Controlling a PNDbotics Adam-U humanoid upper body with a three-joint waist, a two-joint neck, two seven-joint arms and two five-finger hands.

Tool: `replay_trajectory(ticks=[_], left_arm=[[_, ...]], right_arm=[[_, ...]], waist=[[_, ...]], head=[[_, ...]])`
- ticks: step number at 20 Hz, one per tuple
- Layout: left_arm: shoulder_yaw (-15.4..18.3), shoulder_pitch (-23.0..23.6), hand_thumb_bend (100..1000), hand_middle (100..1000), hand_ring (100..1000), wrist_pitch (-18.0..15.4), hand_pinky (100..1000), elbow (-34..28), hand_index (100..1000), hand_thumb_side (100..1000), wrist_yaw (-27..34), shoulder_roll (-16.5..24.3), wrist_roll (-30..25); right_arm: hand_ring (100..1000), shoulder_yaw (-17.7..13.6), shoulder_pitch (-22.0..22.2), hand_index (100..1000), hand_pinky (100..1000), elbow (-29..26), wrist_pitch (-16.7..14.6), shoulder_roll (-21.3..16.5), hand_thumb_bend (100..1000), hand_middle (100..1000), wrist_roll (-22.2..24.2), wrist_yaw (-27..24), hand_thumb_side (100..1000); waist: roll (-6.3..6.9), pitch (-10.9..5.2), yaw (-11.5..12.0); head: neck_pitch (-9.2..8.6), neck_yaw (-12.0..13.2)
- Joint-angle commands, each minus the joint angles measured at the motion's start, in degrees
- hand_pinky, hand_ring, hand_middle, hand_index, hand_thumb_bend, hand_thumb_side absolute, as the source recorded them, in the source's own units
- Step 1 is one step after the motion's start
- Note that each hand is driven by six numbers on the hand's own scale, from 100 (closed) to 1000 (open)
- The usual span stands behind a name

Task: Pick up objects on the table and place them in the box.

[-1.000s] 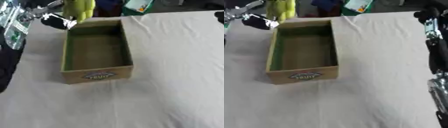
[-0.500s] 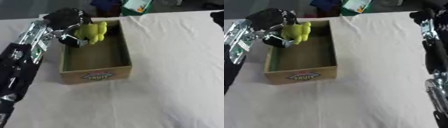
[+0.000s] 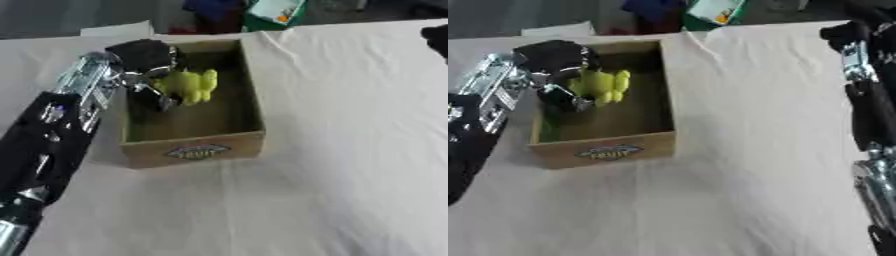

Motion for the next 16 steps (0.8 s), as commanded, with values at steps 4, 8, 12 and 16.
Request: replay_trajectory(ticks=[4, 8, 12, 16], left_arm=[[0.09, -1.66, 119, 783, 792, 1.46, 587, -0.85, 859, 619, 0.55, 0.63, -2.57], [-0.36, -1.56, 490, 834, 847, 1.49, 647, -1.40, 914, 769, -1.31, 0.84, -4.42], [-0.50, -1.09, 547, 843, 855, 0.97, 653, -2.17, 932, 784, -2.14, 0.93, -4.99], [-0.59, -0.62, 584, 858, 862, 0.44, 661, -2.83, 993, 751, -1.79, 1.04, -4.50]], right_arm=[[786, -0.36, -0.26, 855, 897, -1.13, 0.14, -0.33, 100, 611, -0.35, -0.15, 616], [786, -0.39, -0.18, 855, 897, -1.13, 0.17, -0.21, 100, 611, -0.44, -0.15, 613], [786, -0.46, -0.11, 855, 897, -1.13, 0.19, -0.16, 100, 611, -0.56, -0.12, 611], [786, -0.52, -0.06, 855, 897, -1.13, 0.21, -0.16, 100, 610, -0.67, -0.10, 608]], waist=[[-0.03, -1.20, -0.22], [0.04, -1.24, -0.32], [0.09, -1.26, -0.29], [0.10, -1.26, -0.16]], head=[[0.53, 0.33], [0.61, 0.21], [0.52, 0.05], [0.57, -0.14]])
